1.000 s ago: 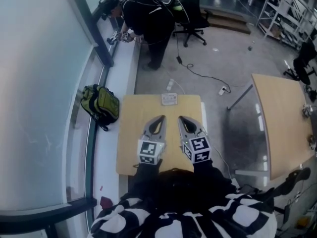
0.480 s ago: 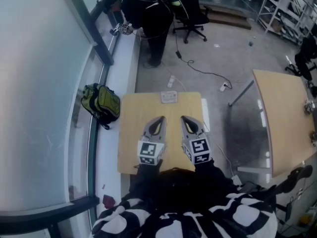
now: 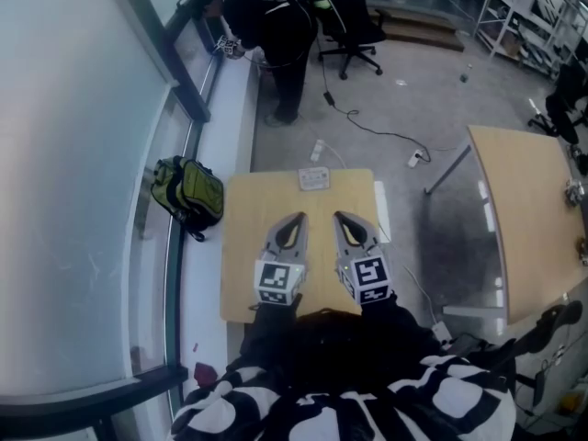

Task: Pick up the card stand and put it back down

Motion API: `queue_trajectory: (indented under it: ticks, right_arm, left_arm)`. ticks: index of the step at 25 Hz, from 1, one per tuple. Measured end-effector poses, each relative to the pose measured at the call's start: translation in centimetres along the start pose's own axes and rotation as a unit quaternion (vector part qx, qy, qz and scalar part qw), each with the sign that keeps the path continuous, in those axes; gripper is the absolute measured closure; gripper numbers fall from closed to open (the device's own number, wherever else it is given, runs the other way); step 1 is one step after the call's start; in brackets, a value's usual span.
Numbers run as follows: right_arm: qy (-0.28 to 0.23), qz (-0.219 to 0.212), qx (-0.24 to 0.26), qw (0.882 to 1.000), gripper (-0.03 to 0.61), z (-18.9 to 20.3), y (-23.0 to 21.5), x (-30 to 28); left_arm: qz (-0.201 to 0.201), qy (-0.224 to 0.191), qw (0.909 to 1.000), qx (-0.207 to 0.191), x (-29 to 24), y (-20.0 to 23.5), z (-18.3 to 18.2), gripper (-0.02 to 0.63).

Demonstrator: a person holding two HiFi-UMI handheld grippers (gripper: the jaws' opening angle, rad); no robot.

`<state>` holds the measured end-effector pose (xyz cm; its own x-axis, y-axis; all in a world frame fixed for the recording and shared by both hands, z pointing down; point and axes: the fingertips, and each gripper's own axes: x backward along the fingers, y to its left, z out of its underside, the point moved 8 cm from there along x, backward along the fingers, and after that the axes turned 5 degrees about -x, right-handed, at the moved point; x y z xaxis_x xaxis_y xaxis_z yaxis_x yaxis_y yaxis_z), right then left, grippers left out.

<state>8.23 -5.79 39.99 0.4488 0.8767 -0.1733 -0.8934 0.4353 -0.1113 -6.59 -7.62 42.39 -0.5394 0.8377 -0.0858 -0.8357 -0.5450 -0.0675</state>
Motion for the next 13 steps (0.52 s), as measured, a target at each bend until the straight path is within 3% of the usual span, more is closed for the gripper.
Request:
queue_trajectory:
  ticks: [13]
  right_arm:
    - [0.004, 0.005, 0.003, 1.000, 0.560, 0.15, 0.59, -0.09]
  left_arm:
    - [0.007, 0.001, 1.0000, 0.003, 0.10, 0.34, 0.27, 0.609]
